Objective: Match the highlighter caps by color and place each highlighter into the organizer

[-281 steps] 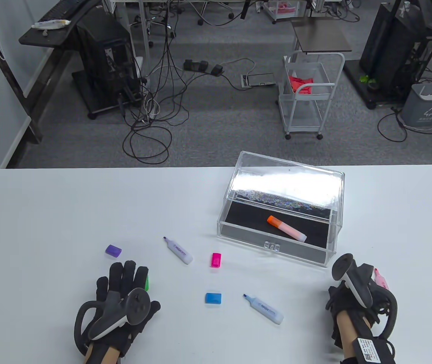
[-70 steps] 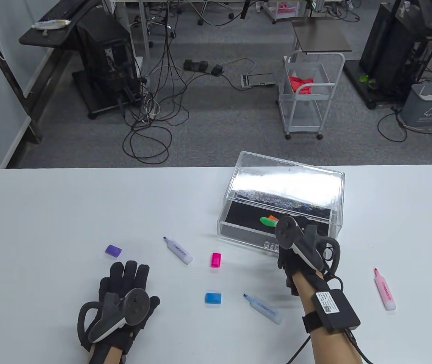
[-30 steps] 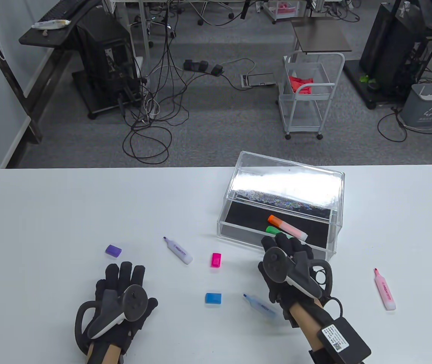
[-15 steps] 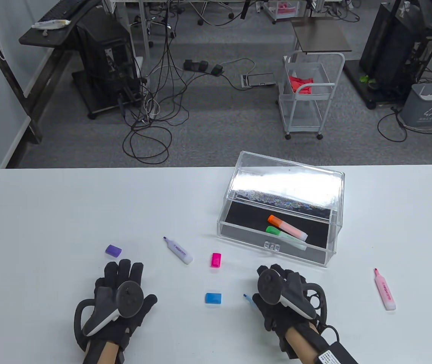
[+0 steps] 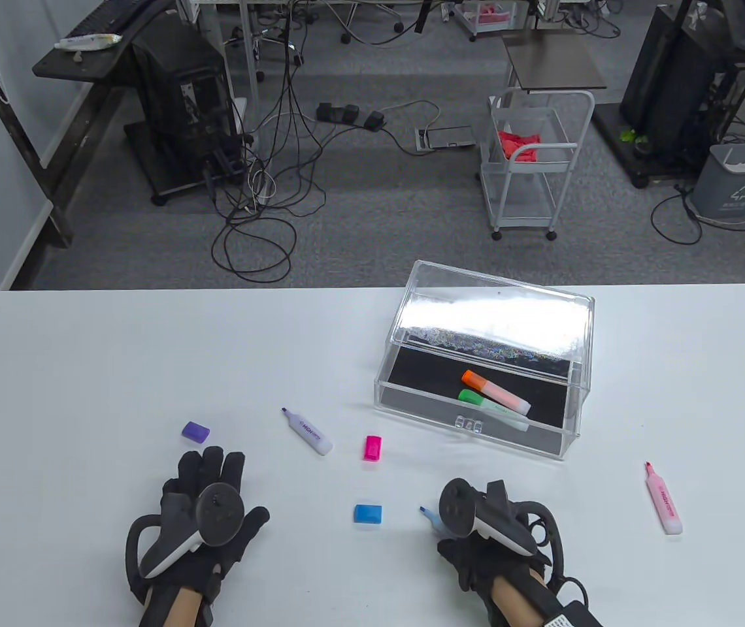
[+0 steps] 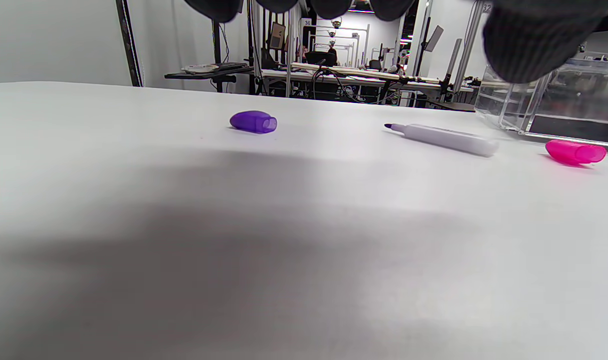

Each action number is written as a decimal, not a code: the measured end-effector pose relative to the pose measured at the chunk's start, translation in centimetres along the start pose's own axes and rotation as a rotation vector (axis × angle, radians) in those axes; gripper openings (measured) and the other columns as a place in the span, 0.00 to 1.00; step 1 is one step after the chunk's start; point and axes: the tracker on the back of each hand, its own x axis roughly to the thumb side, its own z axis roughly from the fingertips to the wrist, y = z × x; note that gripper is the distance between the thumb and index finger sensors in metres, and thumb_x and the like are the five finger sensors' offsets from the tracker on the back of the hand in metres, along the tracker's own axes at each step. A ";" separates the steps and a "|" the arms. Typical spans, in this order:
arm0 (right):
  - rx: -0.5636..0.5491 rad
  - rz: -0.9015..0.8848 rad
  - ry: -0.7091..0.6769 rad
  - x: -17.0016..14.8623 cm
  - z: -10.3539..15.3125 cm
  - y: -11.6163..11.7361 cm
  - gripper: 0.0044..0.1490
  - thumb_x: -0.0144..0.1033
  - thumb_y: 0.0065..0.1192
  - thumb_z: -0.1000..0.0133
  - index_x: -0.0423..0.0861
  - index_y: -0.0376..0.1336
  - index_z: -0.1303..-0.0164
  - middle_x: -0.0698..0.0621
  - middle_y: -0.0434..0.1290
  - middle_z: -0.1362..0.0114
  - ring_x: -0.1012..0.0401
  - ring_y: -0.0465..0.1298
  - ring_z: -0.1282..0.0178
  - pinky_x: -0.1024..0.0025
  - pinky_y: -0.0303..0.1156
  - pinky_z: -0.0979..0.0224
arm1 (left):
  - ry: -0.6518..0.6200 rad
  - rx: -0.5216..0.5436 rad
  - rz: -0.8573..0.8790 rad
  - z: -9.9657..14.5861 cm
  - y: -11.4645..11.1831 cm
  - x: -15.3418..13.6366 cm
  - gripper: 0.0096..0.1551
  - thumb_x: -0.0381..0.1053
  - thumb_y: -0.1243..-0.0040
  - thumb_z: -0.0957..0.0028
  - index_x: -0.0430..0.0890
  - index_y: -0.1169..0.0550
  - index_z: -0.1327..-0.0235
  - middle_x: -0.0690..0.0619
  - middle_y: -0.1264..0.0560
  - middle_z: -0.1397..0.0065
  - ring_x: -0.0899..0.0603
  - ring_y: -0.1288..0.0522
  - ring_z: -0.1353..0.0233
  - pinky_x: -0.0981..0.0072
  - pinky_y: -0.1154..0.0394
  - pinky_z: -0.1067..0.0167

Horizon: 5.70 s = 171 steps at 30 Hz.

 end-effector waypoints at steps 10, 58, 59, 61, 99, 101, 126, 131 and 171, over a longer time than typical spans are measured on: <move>-0.066 0.118 -0.014 1.3 0.0 0.5 0.39 0.47 0.66 0.52 0.51 0.58 0.30 0.45 0.65 0.28 0.47 0.69 0.29 0.36 0.60 0.27 | -0.007 -0.010 -0.034 0.0 -0.4 0.5 0.54 0.74 0.56 0.36 0.51 0.62 0.11 0.45 0.67 0.10 0.28 0.66 0.10 0.30 0.56 0.19; -0.407 0.028 -0.066 0.3 2.8 -3.6 0.32 0.38 0.60 0.49 0.54 0.56 0.33 0.49 0.71 0.36 0.52 0.76 0.41 0.43 0.69 0.35 | -0.226 -0.197 -0.264 -5.7 -2.8 15.1 0.48 0.70 0.40 0.38 0.54 0.44 0.11 0.52 0.38 0.13 0.38 0.27 0.19 0.42 0.31 0.22; -0.407 0.029 -0.066 0.3 2.8 -3.6 0.32 0.38 0.60 0.49 0.54 0.56 0.33 0.49 0.71 0.36 0.52 0.76 0.41 0.43 0.69 0.36 | -0.223 -0.193 -0.269 -5.8 -2.8 15.2 0.48 0.70 0.40 0.38 0.55 0.44 0.11 0.51 0.38 0.13 0.38 0.27 0.20 0.43 0.30 0.22; -0.403 0.034 -0.066 0.3 2.8 -3.6 0.32 0.38 0.60 0.49 0.54 0.56 0.33 0.49 0.71 0.36 0.52 0.76 0.41 0.43 0.69 0.36 | -0.224 -0.189 -0.267 -6.1 -2.9 15.3 0.47 0.70 0.40 0.38 0.57 0.44 0.11 0.52 0.38 0.14 0.39 0.27 0.21 0.45 0.30 0.23; -0.571 0.139 -0.319 4.6 4.4 -2.9 0.32 0.38 0.60 0.50 0.56 0.56 0.34 0.50 0.67 0.34 0.54 0.74 0.43 0.48 0.71 0.40 | -0.427 -0.089 0.254 -0.9 -0.6 10.3 0.36 0.59 0.47 0.34 0.42 0.33 0.18 0.44 0.27 0.27 0.43 0.19 0.31 0.49 0.20 0.30; -0.580 0.158 -0.330 5.1 4.6 -2.9 0.32 0.38 0.60 0.50 0.56 0.56 0.34 0.50 0.67 0.34 0.54 0.73 0.43 0.48 0.71 0.40 | -0.442 -0.090 0.272 -0.7 -0.5 10.5 0.36 0.59 0.47 0.34 0.42 0.33 0.18 0.44 0.27 0.27 0.43 0.19 0.32 0.49 0.20 0.31; -0.661 0.230 -0.399 7.1 5.6 -2.3 0.30 0.39 0.62 0.52 0.54 0.60 0.37 0.50 0.69 0.38 0.54 0.74 0.46 0.48 0.72 0.45 | -0.526 -0.007 0.357 1.0 -1.0 12.5 0.35 0.55 0.47 0.35 0.39 0.32 0.19 0.43 0.23 0.34 0.45 0.16 0.40 0.52 0.16 0.37; -0.680 0.233 -0.389 7.3 5.8 -2.3 0.29 0.40 0.62 0.52 0.53 0.61 0.39 0.50 0.71 0.40 0.53 0.75 0.48 0.47 0.74 0.47 | -0.533 0.016 0.341 1.3 -0.7 12.8 0.35 0.54 0.47 0.35 0.37 0.31 0.20 0.42 0.22 0.35 0.44 0.15 0.41 0.51 0.15 0.38; -0.412 -0.084 0.211 -6.3 -9.5 -10.9 0.38 0.45 0.54 0.49 0.56 0.51 0.26 0.46 0.50 0.18 0.45 0.54 0.21 0.35 0.50 0.24 | -0.093 0.085 -0.146 0.0 -0.8 6.1 0.50 0.71 0.55 0.36 0.52 0.58 0.10 0.48 0.62 0.08 0.31 0.62 0.09 0.35 0.53 0.18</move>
